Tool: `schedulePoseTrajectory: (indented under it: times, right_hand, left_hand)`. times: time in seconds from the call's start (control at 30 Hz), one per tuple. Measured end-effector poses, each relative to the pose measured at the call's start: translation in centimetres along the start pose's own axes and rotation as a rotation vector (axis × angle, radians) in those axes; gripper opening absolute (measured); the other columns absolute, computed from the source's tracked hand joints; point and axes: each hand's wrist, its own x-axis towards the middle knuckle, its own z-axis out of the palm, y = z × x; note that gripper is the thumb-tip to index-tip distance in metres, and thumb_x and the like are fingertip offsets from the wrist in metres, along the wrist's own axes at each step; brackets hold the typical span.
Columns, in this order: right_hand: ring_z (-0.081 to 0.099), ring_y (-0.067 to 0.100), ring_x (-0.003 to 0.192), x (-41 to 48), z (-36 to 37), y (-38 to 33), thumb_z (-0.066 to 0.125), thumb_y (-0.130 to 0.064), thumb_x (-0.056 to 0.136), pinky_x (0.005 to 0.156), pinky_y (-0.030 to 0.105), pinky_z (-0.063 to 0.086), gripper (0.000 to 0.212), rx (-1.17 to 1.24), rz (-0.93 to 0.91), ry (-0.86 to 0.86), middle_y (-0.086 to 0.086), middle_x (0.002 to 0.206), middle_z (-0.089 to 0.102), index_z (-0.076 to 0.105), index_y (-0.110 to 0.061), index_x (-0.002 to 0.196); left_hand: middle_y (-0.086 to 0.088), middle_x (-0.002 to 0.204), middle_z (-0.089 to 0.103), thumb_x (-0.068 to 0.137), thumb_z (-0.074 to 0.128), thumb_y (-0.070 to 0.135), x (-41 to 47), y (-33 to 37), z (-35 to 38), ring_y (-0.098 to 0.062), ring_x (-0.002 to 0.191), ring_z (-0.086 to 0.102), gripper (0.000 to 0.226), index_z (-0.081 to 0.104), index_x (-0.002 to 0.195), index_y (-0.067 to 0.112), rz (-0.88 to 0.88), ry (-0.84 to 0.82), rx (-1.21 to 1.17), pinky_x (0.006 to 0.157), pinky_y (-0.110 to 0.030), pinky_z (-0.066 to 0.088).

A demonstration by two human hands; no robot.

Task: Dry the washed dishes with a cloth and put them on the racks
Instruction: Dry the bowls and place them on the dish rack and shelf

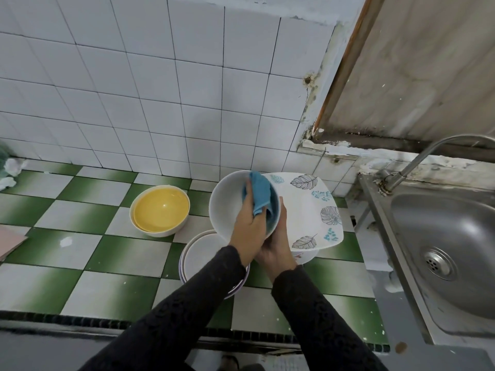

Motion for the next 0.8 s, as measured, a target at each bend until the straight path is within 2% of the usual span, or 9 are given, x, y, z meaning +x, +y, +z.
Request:
schedulePoseTrajectory:
  times: [0.1, 0.17, 0.23, 0.3, 0.4, 0.5, 0.63, 0.7, 0.8]
  right_hand:
    - [0.071, 0.038, 0.096, -0.4, -0.5, -0.4, 0.061, -0.067, 0.083, 0.082, 0.054, 0.059, 0.071, 0.061, 0.162, -0.05, 0.019, 0.113, 0.072, 0.056, -0.021, 0.136]
    - [0.069, 0.039, 0.098, 0.0, -1.1, -0.6, 0.061, -0.07, 0.081, 0.082, 0.055, 0.059, 0.07, 0.066, 0.188, -0.049, 0.019, 0.111, 0.073, 0.059, -0.022, 0.132]
    - [0.066, 0.039, 0.102, -0.1, -1.2, -0.5, 0.062, -0.071, 0.078, 0.082, 0.055, 0.059, 0.069, 0.059, 0.211, -0.036, 0.019, 0.11, 0.073, 0.062, -0.021, 0.127]
    - [0.062, 0.04, 0.108, 0.0, -1.4, 0.0, 0.069, -0.068, 0.071, 0.083, 0.055, 0.058, 0.076, 0.043, 0.233, -0.049, 0.02, 0.113, 0.072, 0.062, -0.019, 0.129]
    - [0.054, 0.042, 0.125, 0.5, -1.9, 0.7, 0.09, -0.059, 0.056, 0.091, 0.062, 0.053, 0.101, 0.039, 0.211, -0.082, 0.022, 0.133, 0.063, 0.054, -0.023, 0.143]
    - [0.05, 0.043, 0.133, 1.0, -2.4, 0.8, 0.089, -0.061, 0.06, 0.095, 0.064, 0.049, 0.102, 0.03, 0.169, -0.122, 0.021, 0.142, 0.057, 0.048, -0.028, 0.147]
    - [0.052, 0.043, 0.133, 1.6, -2.6, 0.5, 0.072, -0.063, 0.079, 0.106, 0.063, 0.044, 0.082, 0.016, 0.181, -0.135, 0.021, 0.142, 0.057, 0.049, -0.023, 0.147]
    - [0.053, 0.043, 0.132, 1.5, -2.5, 0.4, 0.074, -0.061, 0.08, 0.11, 0.061, 0.041, 0.083, 0.037, 0.185, -0.125, 0.022, 0.143, 0.056, 0.049, -0.018, 0.147]
    - [0.061, 0.041, 0.122, 1.3, -2.7, 0.4, 0.068, -0.061, 0.084, 0.107, 0.058, 0.046, 0.075, 0.042, 0.148, -0.081, 0.021, 0.135, 0.062, 0.055, -0.014, 0.141]
  left_hand:
    - [0.017, 0.134, 0.045, 0.102, 0.042, 0.021, 0.7, -0.8, -1.4, -0.003, 0.12, 0.048, 0.055, 0.025, 0.152, 0.035, 0.109, 0.227, -0.157, 0.101, -0.034, 0.047]
    - [0.013, 0.141, 0.045, 0.102, 0.041, 0.02, 1.3, -1.1, -2.8, -0.002, 0.127, 0.048, 0.055, 0.024, 0.154, 0.025, 0.213, 0.279, -0.142, 0.104, -0.032, 0.048]
    - [0.003, 0.154, 0.036, 0.097, 0.041, 0.008, 2.0, -2.0, -4.2, -0.011, 0.141, 0.036, 0.062, 0.024, 0.155, 0.022, 0.404, 0.193, 0.146, 0.11, -0.029, 0.041]
    - [-0.003, 0.159, 0.031, 0.088, 0.039, -0.003, 2.9, -3.3, -5.4, -0.025, 0.148, 0.024, 0.069, 0.027, 0.153, 0.018, 0.675, 0.024, 0.645, 0.116, -0.04, 0.032]
    - [-0.009, 0.152, 0.043, 0.085, 0.06, 0.005, 4.1, -4.7, -6.7, -0.034, 0.142, 0.036, 0.064, 0.043, 0.146, 0.009, 0.894, -0.201, 1.14, 0.11, -0.048, 0.029]
    - [-0.006, 0.157, 0.034, 0.086, 0.073, 0.02, 3.8, -4.6, -7.0, -0.03, 0.145, 0.031, 0.072, 0.039, 0.15, 0.015, 0.712, -0.299, 1.279, 0.113, -0.044, 0.028]
    - [0.003, 0.165, 0.007, 0.102, 0.038, 0.035, 2.7, -4.4, -6.6, -0.021, 0.152, 0.006, 0.059, 0.016, 0.156, 0.032, 0.412, -0.409, 1.205, 0.121, -0.037, 0.007]
    - [-0.001, 0.163, 0.02, 0.104, 0.036, 0.034, 1.5, -3.9, -5.6, -0.021, 0.146, 0.026, 0.057, 0.015, 0.157, 0.029, 0.232, -0.447, 1.038, 0.119, -0.034, 0.022]
    - [-0.003, 0.134, 0.052, 0.104, 0.038, 0.03, 0.1, -3.3, -4.6, -0.016, 0.108, 0.058, 0.041, 0.033, 0.145, 0.028, 0.072, -0.369, 0.748, 0.098, -0.03, 0.049]
